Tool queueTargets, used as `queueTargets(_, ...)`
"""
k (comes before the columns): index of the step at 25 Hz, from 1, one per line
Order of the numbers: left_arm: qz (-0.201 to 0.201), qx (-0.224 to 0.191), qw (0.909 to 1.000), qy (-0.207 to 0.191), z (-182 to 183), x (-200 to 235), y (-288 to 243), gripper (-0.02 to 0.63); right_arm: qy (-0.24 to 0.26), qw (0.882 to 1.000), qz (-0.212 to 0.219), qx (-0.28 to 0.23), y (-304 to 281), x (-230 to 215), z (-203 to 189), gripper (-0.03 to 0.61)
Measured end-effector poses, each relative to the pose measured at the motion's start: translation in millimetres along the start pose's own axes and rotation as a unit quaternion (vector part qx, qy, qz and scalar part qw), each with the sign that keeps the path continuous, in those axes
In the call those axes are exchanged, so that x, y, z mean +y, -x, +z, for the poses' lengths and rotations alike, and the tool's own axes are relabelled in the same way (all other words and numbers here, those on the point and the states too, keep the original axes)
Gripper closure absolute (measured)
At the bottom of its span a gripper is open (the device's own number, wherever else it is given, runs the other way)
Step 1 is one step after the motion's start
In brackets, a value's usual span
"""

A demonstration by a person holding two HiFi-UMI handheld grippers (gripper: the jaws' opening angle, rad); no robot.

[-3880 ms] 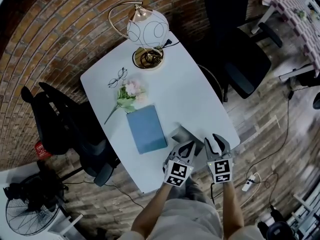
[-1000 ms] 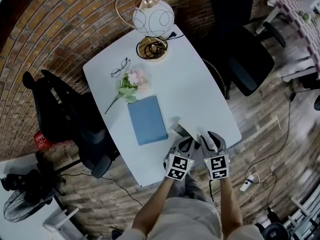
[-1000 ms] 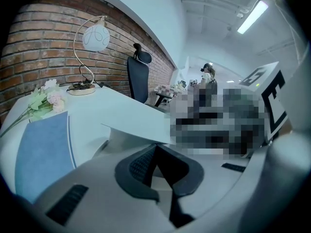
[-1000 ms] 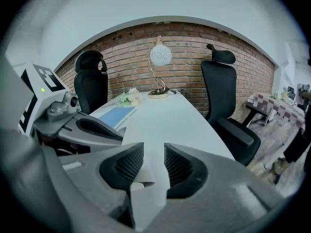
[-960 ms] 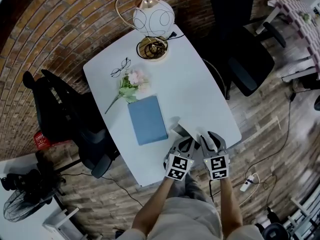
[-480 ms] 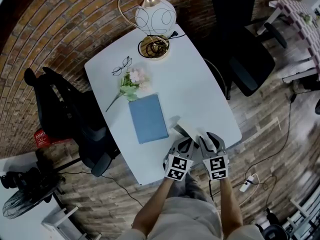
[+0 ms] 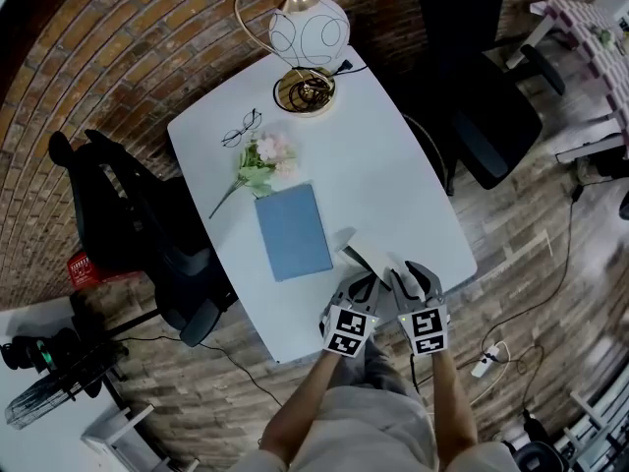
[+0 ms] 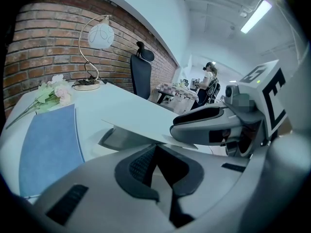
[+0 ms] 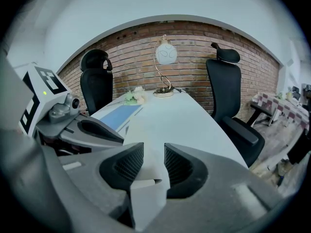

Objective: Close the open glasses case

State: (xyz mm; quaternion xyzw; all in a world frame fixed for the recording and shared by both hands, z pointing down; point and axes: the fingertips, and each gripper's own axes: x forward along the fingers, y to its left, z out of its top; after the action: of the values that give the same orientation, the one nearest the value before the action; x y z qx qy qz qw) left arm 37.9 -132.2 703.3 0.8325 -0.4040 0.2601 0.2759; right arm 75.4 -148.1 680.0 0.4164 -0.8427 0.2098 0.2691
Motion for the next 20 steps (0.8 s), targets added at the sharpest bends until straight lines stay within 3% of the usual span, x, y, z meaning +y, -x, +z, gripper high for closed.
queueTargets(20,0.003,0.012,0.9999,0.002,-14,2,5,0.611,0.01,1.0,0.01,0.005,-1,11,-6,0.456)
